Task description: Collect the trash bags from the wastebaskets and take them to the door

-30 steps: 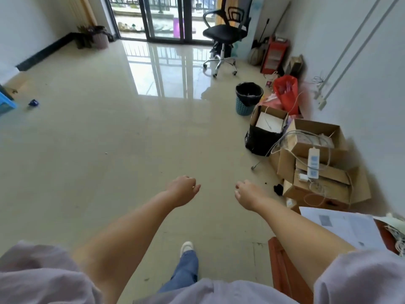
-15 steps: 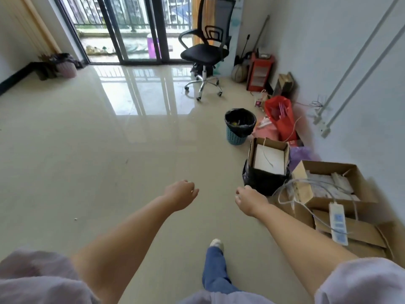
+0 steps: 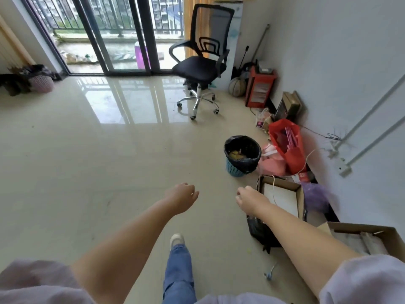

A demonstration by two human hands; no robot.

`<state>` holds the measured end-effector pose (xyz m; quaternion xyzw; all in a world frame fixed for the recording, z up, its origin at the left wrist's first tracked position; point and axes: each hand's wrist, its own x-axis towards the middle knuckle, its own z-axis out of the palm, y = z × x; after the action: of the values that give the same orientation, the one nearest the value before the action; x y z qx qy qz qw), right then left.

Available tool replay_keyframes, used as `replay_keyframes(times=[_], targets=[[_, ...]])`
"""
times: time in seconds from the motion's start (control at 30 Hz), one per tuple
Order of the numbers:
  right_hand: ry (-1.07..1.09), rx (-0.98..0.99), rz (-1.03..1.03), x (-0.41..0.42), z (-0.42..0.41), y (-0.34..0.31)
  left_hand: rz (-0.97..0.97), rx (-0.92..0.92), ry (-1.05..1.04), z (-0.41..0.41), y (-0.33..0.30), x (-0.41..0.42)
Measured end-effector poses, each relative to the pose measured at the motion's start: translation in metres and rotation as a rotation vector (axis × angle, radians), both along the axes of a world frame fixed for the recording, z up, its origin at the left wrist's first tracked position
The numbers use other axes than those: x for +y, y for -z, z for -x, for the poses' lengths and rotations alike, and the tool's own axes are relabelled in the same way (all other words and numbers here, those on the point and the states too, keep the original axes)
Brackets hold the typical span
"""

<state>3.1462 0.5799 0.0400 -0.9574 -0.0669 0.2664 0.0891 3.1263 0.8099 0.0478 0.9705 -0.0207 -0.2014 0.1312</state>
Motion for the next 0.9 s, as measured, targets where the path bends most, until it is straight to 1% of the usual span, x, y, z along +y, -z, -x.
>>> replay_keyframes(times=[0.17,0.4,0.67,0.73,0.9], targets=[[0.109,0.017,0.008,0.031,-0.115,0.021,0.023,-0.012,0.07,-0.139,0.01,0.04],[0.278,0.034,-0.037,0.069,-0.226,0.019,-0.028,0.024,0.21,-0.297,0.003,0.079],[0.493,0.076,-0.07,0.058,-0.326,0.057,-0.041,0.075,0.414,-0.441,0.033,0.059],[0.549,0.074,-0.088,0.052,-0.353,0.072,-0.05,0.101,0.445,-0.477,0.049,0.052],[0.699,0.14,-0.118,0.043,-0.415,0.104,-0.048,0.196,0.498,-0.56,0.086,0.033]])
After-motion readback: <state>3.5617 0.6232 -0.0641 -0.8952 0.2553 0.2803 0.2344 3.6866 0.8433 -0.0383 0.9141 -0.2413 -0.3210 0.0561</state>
